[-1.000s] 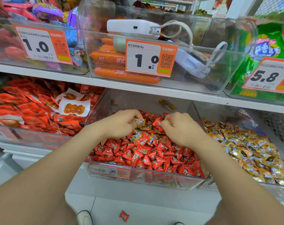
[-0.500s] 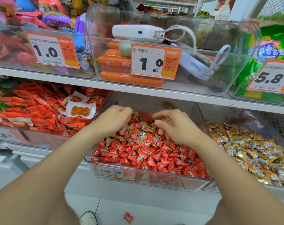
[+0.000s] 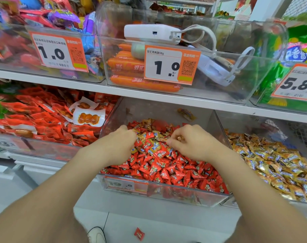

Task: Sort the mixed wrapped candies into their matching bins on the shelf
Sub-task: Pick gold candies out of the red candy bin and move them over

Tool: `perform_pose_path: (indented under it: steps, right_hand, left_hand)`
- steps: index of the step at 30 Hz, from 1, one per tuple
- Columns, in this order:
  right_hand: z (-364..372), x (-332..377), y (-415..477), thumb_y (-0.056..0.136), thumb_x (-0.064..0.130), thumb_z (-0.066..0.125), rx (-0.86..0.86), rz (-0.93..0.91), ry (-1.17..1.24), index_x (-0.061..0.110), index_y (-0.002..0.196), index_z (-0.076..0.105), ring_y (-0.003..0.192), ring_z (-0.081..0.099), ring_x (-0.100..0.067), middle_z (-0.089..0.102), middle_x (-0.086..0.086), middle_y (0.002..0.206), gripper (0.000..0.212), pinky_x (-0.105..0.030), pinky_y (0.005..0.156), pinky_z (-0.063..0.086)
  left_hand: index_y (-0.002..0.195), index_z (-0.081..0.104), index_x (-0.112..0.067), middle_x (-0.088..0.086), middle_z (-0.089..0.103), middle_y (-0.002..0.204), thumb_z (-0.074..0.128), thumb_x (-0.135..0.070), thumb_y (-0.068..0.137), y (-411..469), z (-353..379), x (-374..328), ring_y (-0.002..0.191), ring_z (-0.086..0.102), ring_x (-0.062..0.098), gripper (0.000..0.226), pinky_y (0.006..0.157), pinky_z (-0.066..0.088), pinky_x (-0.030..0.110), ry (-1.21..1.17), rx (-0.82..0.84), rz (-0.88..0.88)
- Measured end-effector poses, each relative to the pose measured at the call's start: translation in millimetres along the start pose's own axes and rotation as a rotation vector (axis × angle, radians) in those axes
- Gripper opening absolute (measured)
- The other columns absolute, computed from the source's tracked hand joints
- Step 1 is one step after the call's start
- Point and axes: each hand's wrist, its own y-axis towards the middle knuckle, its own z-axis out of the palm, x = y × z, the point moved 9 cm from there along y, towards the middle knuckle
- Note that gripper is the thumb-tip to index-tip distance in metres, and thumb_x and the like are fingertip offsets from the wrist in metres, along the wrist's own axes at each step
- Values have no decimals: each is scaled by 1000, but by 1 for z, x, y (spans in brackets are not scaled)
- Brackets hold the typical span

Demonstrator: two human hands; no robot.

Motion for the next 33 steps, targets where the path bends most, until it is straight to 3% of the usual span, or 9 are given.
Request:
perform_pose_path:
  steps: [4, 9, 14, 18, 23, 26, 29, 31, 33]
  right_hand:
    - [18, 3, -2, 85, 63, 75, 86, 34, -194, 29, 116, 73, 103, 63, -20, 63, 10, 94, 45, -35, 80, 51]
    - [7, 6, -3, 85, 45, 73, 23, 40, -57, 27, 89, 74, 77, 64, -16, 60, 12, 69, 18, -32, 67, 51]
    - [-4, -5, -5, 90, 46, 53, -3, 102, 21, 16, 72, 56, 66, 59, -23, 56, 3, 61, 35, -36, 61, 46]
    - [-2, 0, -3, 81, 53, 37, 36, 33, 60, 17, 61, 38, 54, 38, -18, 38, 3, 54, 41, -37, 56, 35]
    - [7, 5, -5, 94, 45, 48, 144, -19, 80, 18, 59, 34, 54, 32, -15, 34, -1, 60, 46, -37, 56, 33]
    - [3, 5, -7, 105, 45, 49, 120, -41, 28, 13, 61, 42, 52, 35, -15, 38, -4, 58, 55, -37, 56, 37]
    - [-7, 0, -5, 104, 36, 52, 20, -39, 88, 6, 73, 63, 47, 42, -11, 60, -10, 59, 44, -34, 55, 47]
    - [-10, -2, -5, 99, 25, 55, 4, -22, 118, 24, 93, 73, 47, 53, -8, 72, -5, 68, 18, -19, 54, 45]
    - [-9, 5, -5, 98, 20, 54, -10, -35, 139, 34, 108, 72, 49, 57, -7, 71, 7, 65, 24, -17, 54, 43]
  left_hand:
    - [105, 54, -8, 5, 40, 106, 51, -25, 110, -8, 8, -11, 90, 61, 29, 18, 73, 45, 37, 21, 99, 61]
    - [123, 55, -8, 7, 56, 100, 59, -34, 106, -12, 3, -15, 81, 58, 21, 32, 66, 44, 35, -25, 110, 106]
    - [143, 46, -15, 3, 64, 106, 49, -31, 110, -18, -10, -19, 78, 60, 12, 37, 72, 51, 33, -229, 0, 151]
    - [98, 72, -23, -6, 62, 62, 46, -23, 106, -17, -30, -19, 47, 50, 9, 28, 47, 42, 20, -463, -121, 132]
    - [74, 49, -8, -1, 42, 54, 49, -58, 104, -8, -34, -24, 46, 40, 17, 59, 56, 42, 32, -625, -210, 71]
    - [68, 42, -16, -3, 39, 54, 36, -74, 100, 1, -34, -25, 47, 44, 18, 67, 55, 37, 29, -659, -222, -3]
    - [65, 48, -10, -1, 50, 53, 35, -59, 107, 4, -33, -26, 48, 54, 18, 67, 50, 39, 23, -671, -153, 1]
    - [80, 67, -11, -2, 68, 63, 47, -42, 110, -1, -31, -29, 52, 60, 12, 48, 48, 43, 18, -602, -65, 80]
    - [95, 74, -28, -8, 74, 71, 55, -34, 108, -11, -30, -32, 59, 65, 6, 24, 56, 48, 19, -493, 4, 164]
